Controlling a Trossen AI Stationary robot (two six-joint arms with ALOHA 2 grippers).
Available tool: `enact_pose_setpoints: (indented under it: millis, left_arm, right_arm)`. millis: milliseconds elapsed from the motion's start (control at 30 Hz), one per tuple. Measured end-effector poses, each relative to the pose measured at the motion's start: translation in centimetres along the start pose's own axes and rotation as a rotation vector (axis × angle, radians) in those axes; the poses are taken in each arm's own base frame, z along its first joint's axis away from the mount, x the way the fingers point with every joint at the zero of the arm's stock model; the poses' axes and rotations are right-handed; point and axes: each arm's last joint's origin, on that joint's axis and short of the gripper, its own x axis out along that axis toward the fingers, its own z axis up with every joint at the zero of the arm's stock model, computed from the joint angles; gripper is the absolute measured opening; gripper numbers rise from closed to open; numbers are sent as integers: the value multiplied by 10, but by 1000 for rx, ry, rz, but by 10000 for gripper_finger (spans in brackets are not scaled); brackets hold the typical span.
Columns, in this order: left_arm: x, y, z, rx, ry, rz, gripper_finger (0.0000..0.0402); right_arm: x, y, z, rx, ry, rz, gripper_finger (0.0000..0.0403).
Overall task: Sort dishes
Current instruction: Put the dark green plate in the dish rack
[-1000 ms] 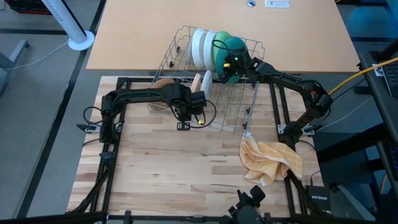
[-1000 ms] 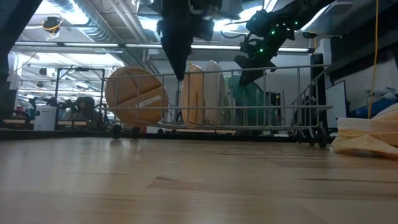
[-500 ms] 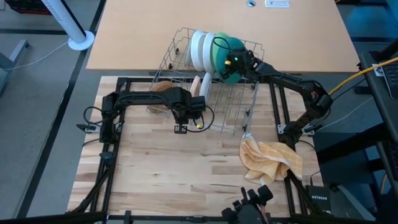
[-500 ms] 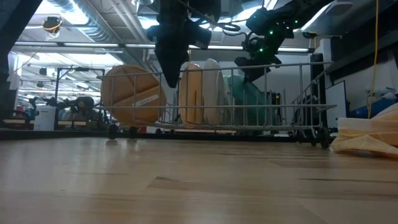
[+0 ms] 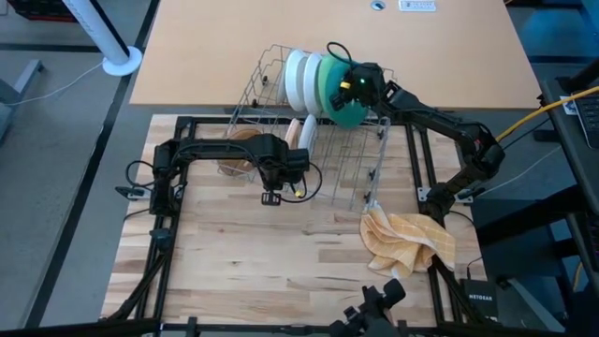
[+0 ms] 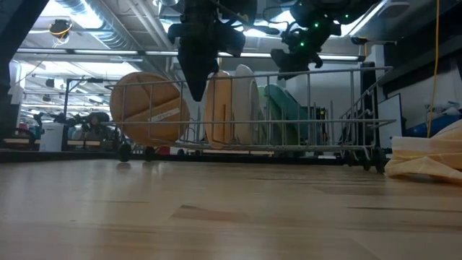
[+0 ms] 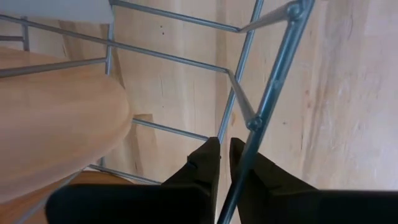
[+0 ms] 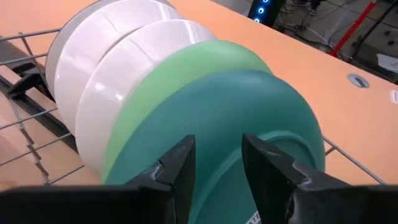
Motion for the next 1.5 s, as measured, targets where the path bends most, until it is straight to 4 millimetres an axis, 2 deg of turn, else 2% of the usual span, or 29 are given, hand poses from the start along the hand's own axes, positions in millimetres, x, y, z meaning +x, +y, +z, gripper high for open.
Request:
enact_pose_setpoints:
  millis: [267, 533, 933, 1200, 1300, 1500]
  left_arm:
    - [-1, 0, 0, -15, -3, 9, 27]
    - [-26, 0, -2, -94, -94, -28, 29]
    - [-29, -24, 0, -42, -90, -45, 29]
    - [-30, -31, 2, -53, -104, -39, 31]
    - [-31, -32, 2, -102, -107, -56, 52]
    - [-33, -36, 1, -157, -102, -76, 132]
  right_arm:
    - [0, 2, -1, -1, 12, 58, 137]
    - [0, 0, 0, 0, 8, 29, 137]
    - [0, 1, -7, -18, 73, 32, 137]
    - [-2, 2, -9, 27, 97, 74, 137]
    - [-8, 0, -4, 37, 68, 83, 137]
    - [-35, -10, 11, 76, -21, 84, 137]
